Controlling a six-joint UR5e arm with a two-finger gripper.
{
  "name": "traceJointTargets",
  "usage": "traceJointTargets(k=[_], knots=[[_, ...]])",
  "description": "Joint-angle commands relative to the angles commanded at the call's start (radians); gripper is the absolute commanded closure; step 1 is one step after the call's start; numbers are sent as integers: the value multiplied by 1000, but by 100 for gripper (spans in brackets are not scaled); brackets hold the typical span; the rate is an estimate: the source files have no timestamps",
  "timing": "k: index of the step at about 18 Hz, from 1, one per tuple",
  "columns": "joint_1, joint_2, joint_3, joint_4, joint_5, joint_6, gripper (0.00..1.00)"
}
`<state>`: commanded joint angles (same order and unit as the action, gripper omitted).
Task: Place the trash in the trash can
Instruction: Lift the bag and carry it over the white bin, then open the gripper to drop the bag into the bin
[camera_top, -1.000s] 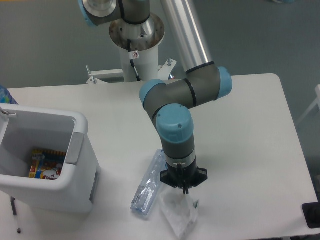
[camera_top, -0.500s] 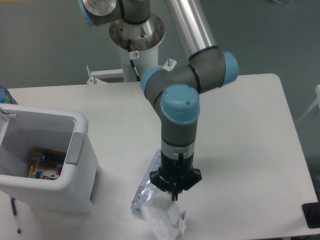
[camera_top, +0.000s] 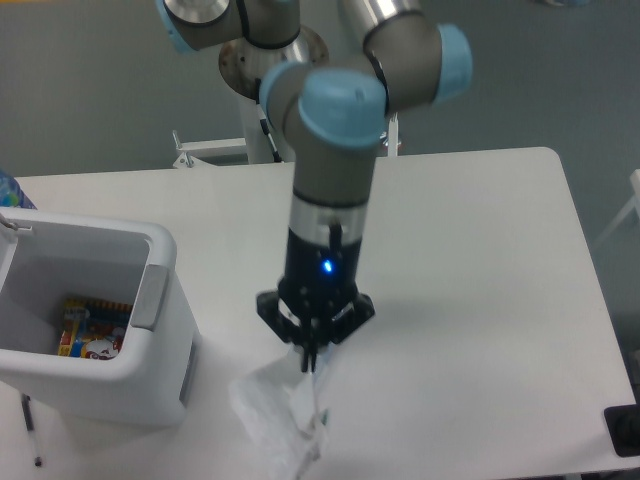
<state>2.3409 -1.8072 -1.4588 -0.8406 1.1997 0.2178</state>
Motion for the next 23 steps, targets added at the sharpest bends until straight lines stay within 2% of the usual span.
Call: traceJointTargets(k=[3, 8, 11, 13, 16, 18, 20, 21, 23], knots=[[-29, 57, -17, -23, -20, 0, 100], [-58, 169, -98, -28, -133, 3, 100], [-101, 196, -121, -29, -141, 3, 100], [-115, 207, -159, -28, -137, 5, 100], [-150, 210, -175, -28, -137, 2, 99], [-166, 203, -173, -26, -138, 8, 89], [-172, 195, -173, -26, -138, 17, 52], [-172, 190, -175, -25, -138, 18, 47], [-175, 178, -173, -20, -138, 17, 44]])
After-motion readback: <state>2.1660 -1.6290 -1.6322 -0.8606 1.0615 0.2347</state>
